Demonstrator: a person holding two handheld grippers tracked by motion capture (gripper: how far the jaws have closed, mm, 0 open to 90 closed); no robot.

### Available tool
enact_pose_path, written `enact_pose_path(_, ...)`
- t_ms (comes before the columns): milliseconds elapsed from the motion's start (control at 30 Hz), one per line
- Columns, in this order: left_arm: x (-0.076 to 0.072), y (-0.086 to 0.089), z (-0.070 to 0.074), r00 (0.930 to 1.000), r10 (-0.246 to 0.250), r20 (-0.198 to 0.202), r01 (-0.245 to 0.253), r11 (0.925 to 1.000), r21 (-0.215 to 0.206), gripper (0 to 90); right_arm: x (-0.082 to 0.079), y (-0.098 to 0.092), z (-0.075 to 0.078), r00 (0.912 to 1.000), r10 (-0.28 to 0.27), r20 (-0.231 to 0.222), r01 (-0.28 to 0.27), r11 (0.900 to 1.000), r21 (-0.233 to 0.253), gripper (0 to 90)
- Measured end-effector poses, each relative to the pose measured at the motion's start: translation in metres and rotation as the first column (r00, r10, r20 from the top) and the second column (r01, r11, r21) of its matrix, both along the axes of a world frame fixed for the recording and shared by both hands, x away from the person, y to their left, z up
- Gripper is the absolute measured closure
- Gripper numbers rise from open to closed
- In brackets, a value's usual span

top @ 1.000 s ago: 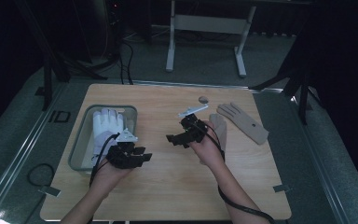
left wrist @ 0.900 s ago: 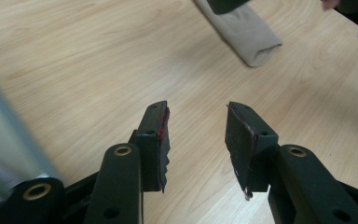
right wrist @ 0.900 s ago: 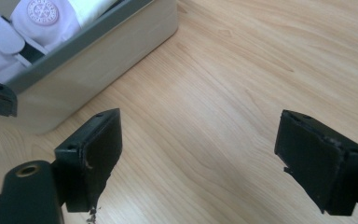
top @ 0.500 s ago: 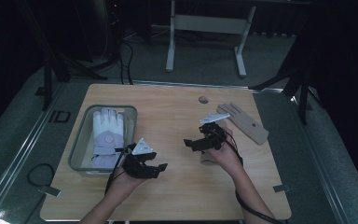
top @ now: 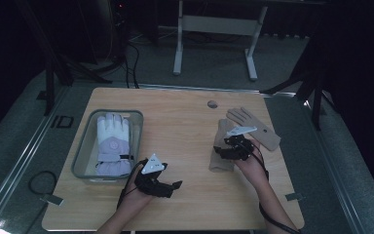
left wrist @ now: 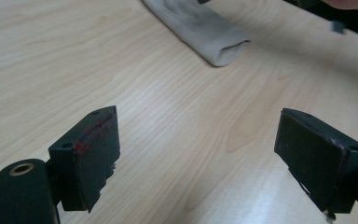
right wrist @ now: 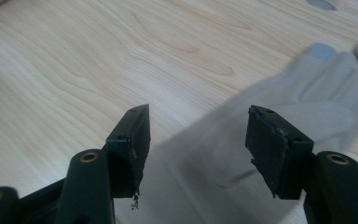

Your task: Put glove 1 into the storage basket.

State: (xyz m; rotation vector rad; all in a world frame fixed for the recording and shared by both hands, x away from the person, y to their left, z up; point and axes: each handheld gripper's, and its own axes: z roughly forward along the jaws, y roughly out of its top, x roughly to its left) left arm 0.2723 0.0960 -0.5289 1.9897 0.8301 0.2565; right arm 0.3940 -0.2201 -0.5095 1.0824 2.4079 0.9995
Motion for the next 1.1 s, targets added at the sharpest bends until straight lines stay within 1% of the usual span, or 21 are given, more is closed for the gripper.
enact_pose_path(67, -0.003, 0.0, -0.006, 0.9999, 0.016, 0.0, -0.016, 0.9998, -0.011, 9.5, 0.002, -0.004, -0.004, 0.9998, -0.017, 0.007, 0.017, 1.0, -0.01, 41.2)
enact_pose_path(100, -0.003, 0.0, -0.006, 0.9999, 0.016, 0.0, -0.016, 0.9998, -0.011, 6.2, 0.003, -0.006, -0.007, 0.9996, -0.022, 0.017, 0.023, 1.0, -0.019, 41.3)
enact_pose_path(133, -0.004, 0.0, -0.007, 0.9999, 0.017, -0.002, -0.017, 0.9998, -0.008, 6.2, 0.003, -0.006, -0.007, 0.9996, -0.022, 0.017, 0.023, 1.0, -0.019, 41.3)
enact_pose_path(167, -0.006, 0.0, -0.01, 0.9996, 0.029, 0.004, -0.029, 0.9996, -0.004, 2.1, 0.007, -0.01, -0.011, 0.9989, -0.042, 0.02, 0.042, 0.999, -0.024, 41.3)
enact_pose_path(300, -0.01, 0.002, -0.013, 0.9989, 0.042, 0.019, -0.042, 0.999, -0.016, 2.1, 0.016, -0.015, -0.016, 0.9968, -0.079, 0.014, 0.079, 0.997, -0.006, 40.5)
enact_pose_path(333, -0.011, 0.001, -0.015, 0.999, 0.04, 0.02, -0.039, 0.9991, -0.013, 2.1, 0.021, -0.017, -0.019, 0.9952, -0.097, 0.007, 0.097, 0.995, -0.001, 40.5)
enact_pose_path(400, -0.012, 0.0, -0.015, 0.9989, 0.04, 0.026, -0.04, 0.9992, -0.006, 2.1, 0.023, -0.017, -0.02, 0.9947, -0.103, 0.003, 0.103, 0.995, 0.0, 40.5)
enact_pose_path(433, -0.013, -0.002, -0.017, 0.9988, 0.034, 0.036, -0.035, 0.9993, 0.012, 2.1, 0.027, -0.018, -0.023, 0.993, -0.118, -0.002, 0.118, 0.993, -0.004, 40.5)
enact_pose_path(533, -0.014, -0.003, -0.017, 0.9984, 0.034, 0.045, -0.035, 0.9993, 0.013, 2.1, 0.032, -0.019, -0.026, 0.9901, -0.141, -0.004, 0.141, 0.99, -0.013, 40.4)
enact_pose_path(567, -0.015, -0.004, -0.017, 0.9982, 0.035, 0.049, -0.036, 0.9993, 0.011, 2.1, 0.037, -0.02, -0.028, 0.9874, -0.158, -0.01, 0.158, 0.987, -0.006, 39.7)
enact_pose_path(667, -0.016, -0.004, -0.018, 0.9978, 0.038, 0.054, -0.039, 0.9991, 0.014, 2.1, 0.042, -0.02, -0.032, 0.985, -0.172, -0.017, 0.172, 0.985, 0.001, 39.9)
enact_pose_path(700, -0.015, -0.004, -0.018, 0.998, 0.037, 0.05, -0.038, 0.9992, 0.012, 2.1, 0.043, -0.019, -0.035, 0.9849, -0.172, -0.025, 0.171, 0.985, -0.016, 42.2)
enact_pose_path(733, -0.015, -0.003, -0.018, 0.998, 0.039, 0.05, -0.04, 0.9991, 0.014, 2.1, 0.043, -0.017, -0.04, 0.986, -0.166, -0.015, 0.165, 0.986, -0.031, 44.4)
enact_pose_path(767, -0.015, -0.003, -0.018, 0.998, 0.04, 0.049, -0.041, 0.999, 0.015, 2.1, 0.043, -0.017, -0.04, 0.986, -0.166, -0.015, 0.165, 0.986, -0.031, 44.4)
enact_pose_path(800, -0.015, -0.003, -0.019, 0.998, 0.039, 0.05, -0.04, 0.9991, 0.012, 2.1, 0.042, -0.018, -0.04, 0.9855, -0.169, -0.02, 0.168, 0.986, -0.02, 57.0)
enact_pose_path(833, -0.015, -0.003, -0.019, 0.998, 0.039, 0.049, -0.04, 0.9992, 0.01, 2.1, 0.041, -0.018, -0.039, 0.9853, -0.169, -0.023, 0.169, 0.985, -0.019, 63.2)
enact_pose_path(867, -0.015, -0.003, -0.019, 0.9982, 0.039, 0.046, -0.039, 0.9992, 0.011, 2.1, 0.041, -0.018, -0.039, 0.9853, -0.169, -0.023, 0.169, 0.985, -0.019, 63.2)
enact_pose_path(900, -0.015, -0.004, -0.02, 0.9986, 0.035, 0.038, -0.036, 0.9993, 0.013, 2.1, 0.038, -0.017, -0.038, 0.9854, -0.166, -0.038, 0.165, 0.986, -0.015, 73.5)
enact_pose_path(967, -0.016, -0.004, -0.021, 0.9987, 0.035, 0.036, -0.036, 0.9993, 0.015, 2.1, 0.037, -0.015, -0.037, 0.9832, -0.178, -0.039, 0.178, 0.984, -0.018, 76.3)
enact_pose_path(1033, -0.017, -0.005, -0.021, 0.9987, 0.034, 0.038, -0.035, 0.9993, 0.017, 2.1, 0.035, -0.014, -0.036, 0.9817, -0.179, -0.065, 0.18, 0.984, 0.012, 77.3)
enact_pose_path(1100, -0.018, -0.005, -0.021, 0.9987, 0.034, 0.037, -0.034, 0.9993, 0.018, 2.1, 0.035, -0.014, -0.035, 0.9808, -0.18, -0.074, 0.182, 0.983, 0.024, 77.6)
